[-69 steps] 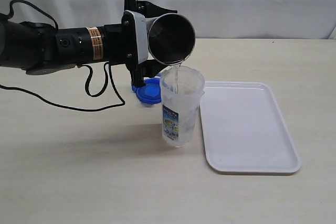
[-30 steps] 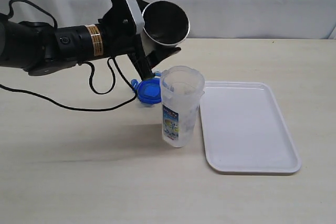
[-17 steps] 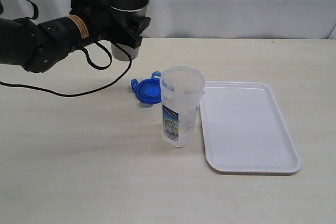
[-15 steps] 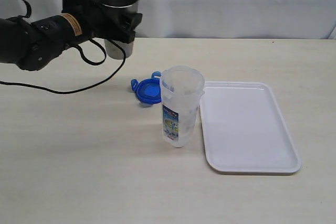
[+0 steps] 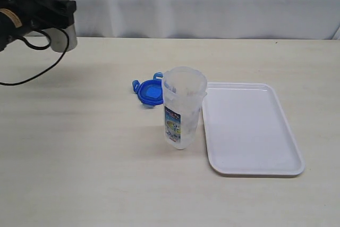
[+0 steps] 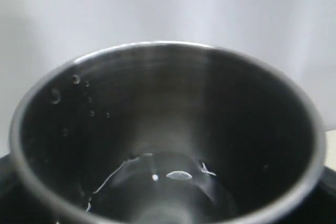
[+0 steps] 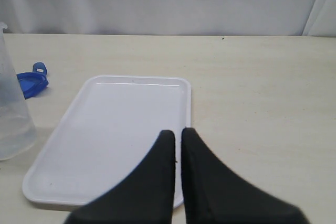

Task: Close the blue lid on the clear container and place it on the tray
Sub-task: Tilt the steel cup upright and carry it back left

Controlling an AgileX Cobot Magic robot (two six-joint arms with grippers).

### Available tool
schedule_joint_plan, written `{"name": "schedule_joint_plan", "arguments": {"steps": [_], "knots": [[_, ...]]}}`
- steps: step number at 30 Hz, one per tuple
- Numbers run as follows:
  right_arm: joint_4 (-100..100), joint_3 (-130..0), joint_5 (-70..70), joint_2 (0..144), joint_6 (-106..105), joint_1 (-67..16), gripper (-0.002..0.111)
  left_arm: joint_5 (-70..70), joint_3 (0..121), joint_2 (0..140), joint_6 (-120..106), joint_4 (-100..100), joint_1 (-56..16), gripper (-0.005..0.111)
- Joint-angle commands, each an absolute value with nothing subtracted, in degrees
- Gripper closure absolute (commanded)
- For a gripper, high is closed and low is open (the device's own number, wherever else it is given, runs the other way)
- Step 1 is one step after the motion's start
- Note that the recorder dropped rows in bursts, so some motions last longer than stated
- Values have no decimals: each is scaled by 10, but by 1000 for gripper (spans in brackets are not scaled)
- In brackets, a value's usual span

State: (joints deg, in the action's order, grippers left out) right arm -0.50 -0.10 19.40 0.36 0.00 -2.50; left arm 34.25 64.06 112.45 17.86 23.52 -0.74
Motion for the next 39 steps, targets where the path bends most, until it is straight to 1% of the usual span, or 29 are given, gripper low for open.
{"name": "schedule_joint_plan", "arguments": {"steps": [1,8,11,14,24,36,39], "knots": [[-4,0,194,0,-4,-22,104,391,648,1118,179,228,43,107],[-4,0,194,0,-4,-22,104,465,649,1174,179,228,112,107],[-4,0,194,0,-4,-22,104,458,670,1206,179,228,125,107],[-4,0,194,0,-4,-22,104,430,701,1238,177,235,128,107],[-4,0,194,0,-4,-22,104,419,786,1324,158,239,128,107],[-4,0,194,0,-4,-22,104,413,794,1344,168,260,128,107],[-4,0,194,0,-4,-22,104,445,794,1344,204,290,123,107]]}}
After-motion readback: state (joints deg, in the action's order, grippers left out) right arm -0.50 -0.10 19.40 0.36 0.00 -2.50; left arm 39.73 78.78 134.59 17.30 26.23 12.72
